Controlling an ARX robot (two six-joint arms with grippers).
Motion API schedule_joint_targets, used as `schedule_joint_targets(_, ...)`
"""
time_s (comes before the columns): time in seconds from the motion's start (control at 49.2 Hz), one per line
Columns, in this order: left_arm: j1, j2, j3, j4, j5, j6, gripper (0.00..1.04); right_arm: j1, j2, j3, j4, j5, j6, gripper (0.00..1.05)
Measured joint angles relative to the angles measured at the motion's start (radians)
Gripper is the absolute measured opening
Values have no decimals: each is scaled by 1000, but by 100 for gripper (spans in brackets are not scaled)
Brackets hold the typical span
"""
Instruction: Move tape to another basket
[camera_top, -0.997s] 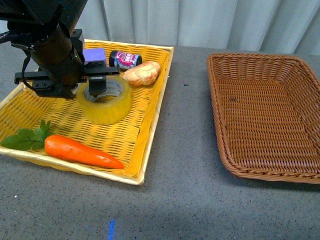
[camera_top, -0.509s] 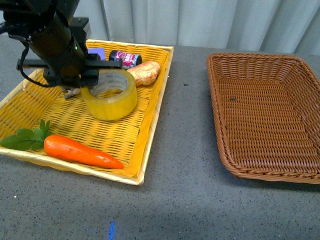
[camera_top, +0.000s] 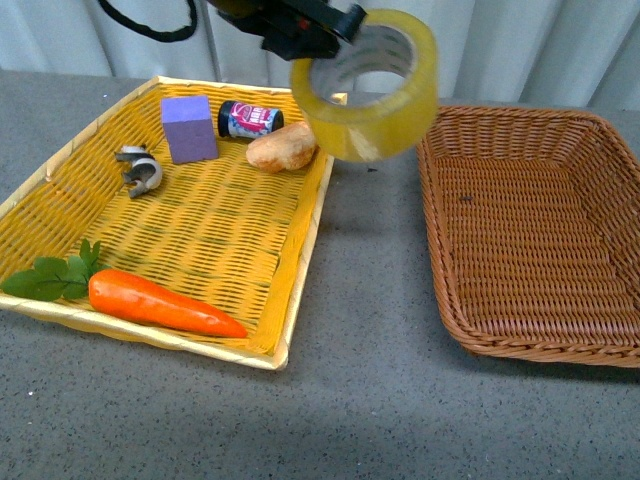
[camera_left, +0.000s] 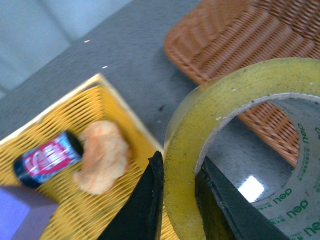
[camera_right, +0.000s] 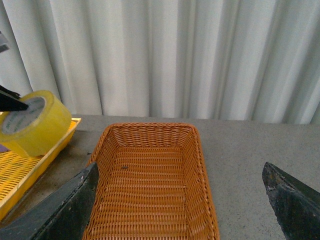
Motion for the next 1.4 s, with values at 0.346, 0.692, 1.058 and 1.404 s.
schedule_joint_targets(0.346, -98, 35, 45, -42, 113, 270, 16, 0, 0, 0, 0, 0, 0, 96)
schedule_joint_targets(0.692, -106, 38, 45, -38, 113, 331, 16, 0, 0, 0, 0, 0, 0, 96)
schedule_joint_targets(1.058, -106, 39, 45, -38, 115, 336, 16, -56, 381, 139, -74, -195, -144, 96)
schedule_joint_targets(1.404, -106, 39, 45, -38, 114, 336, 16, 28, 1036, 501, 35, -214, -124, 96)
